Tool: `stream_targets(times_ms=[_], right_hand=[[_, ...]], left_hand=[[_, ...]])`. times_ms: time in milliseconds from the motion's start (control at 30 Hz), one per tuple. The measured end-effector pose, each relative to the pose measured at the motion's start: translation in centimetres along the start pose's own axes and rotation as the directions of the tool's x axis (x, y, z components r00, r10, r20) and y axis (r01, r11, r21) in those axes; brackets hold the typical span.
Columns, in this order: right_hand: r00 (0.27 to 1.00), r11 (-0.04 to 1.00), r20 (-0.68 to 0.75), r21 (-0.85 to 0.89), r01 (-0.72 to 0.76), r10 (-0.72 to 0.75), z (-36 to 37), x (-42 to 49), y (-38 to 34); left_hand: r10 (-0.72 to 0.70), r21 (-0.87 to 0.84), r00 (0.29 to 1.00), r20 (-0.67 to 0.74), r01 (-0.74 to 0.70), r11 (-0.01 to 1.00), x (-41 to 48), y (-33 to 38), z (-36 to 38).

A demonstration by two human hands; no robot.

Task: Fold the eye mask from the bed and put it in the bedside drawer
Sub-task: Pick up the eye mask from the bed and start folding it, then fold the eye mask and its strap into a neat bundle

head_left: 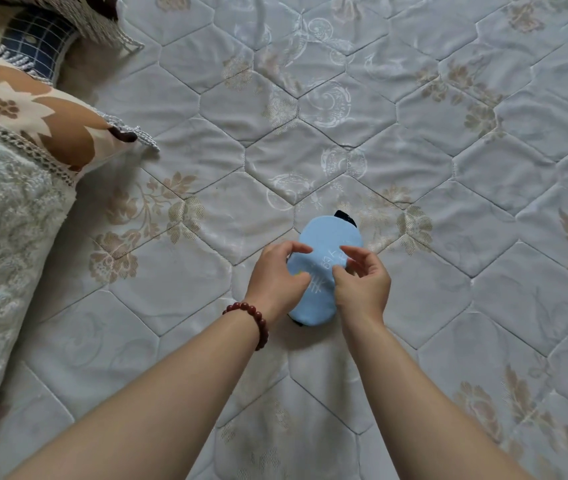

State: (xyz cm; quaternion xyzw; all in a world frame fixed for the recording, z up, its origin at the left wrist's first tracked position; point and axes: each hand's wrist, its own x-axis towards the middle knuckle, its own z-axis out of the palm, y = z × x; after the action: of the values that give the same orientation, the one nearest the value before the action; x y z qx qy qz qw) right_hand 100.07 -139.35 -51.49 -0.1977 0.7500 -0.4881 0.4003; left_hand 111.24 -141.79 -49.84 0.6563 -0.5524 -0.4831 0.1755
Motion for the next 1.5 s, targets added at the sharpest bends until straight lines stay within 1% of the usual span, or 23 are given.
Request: stream_targets(times_ms=[333,567,733,867,1133,1300,1500], right_hand=[[0.998,0.999,0.059,0.019,0.026,-0.027,-4.3,-4.9,1.0],[0.994,0.999,0.097,0.019,0.044,-0.046,-8.1,-9.7,2.2],[0.996,0.998,0.067,0.010,0.057,-0.058,-10.7,-13.1,3.8],[0.996,0.996,0.024,0.011,0.084,-0.084,-12.1,-16.3,5.5],[0.986,0.987,-0.030,-0.024,0.161,-0.162,-14.4,-25.6,9.3],[0.991,0.992,-0.045,-0.025,0.124,-0.125,-15.8,-30.2,12.0],[0.993,0.995,-0.060,-0.037,0.098,-0.100,-17.6,-32.8,14.1]], left_hand=[[-0.002,-0.020,1.000,-0.017,0.002,1.000,-7.0,0.0,1.2],[0.043,-0.039,0.997,-0.070,-0.046,0.998,-13.2,-1.4,2.5],[0.075,-0.048,0.996,-0.056,-0.077,0.996,-17.3,-2.7,3.7],[0.150,-0.041,0.988,-0.029,-0.151,0.988,-20.8,-4.0,3.7],[0.215,-0.083,0.976,0.016,-0.213,0.974,-29.9,-8.4,3.1],[0.203,-0.068,0.978,0.055,-0.199,0.978,-34.3,-11.5,3.1],[0.168,-0.071,0.983,0.075,-0.162,0.984,-37.2,-13.5,3.8]])
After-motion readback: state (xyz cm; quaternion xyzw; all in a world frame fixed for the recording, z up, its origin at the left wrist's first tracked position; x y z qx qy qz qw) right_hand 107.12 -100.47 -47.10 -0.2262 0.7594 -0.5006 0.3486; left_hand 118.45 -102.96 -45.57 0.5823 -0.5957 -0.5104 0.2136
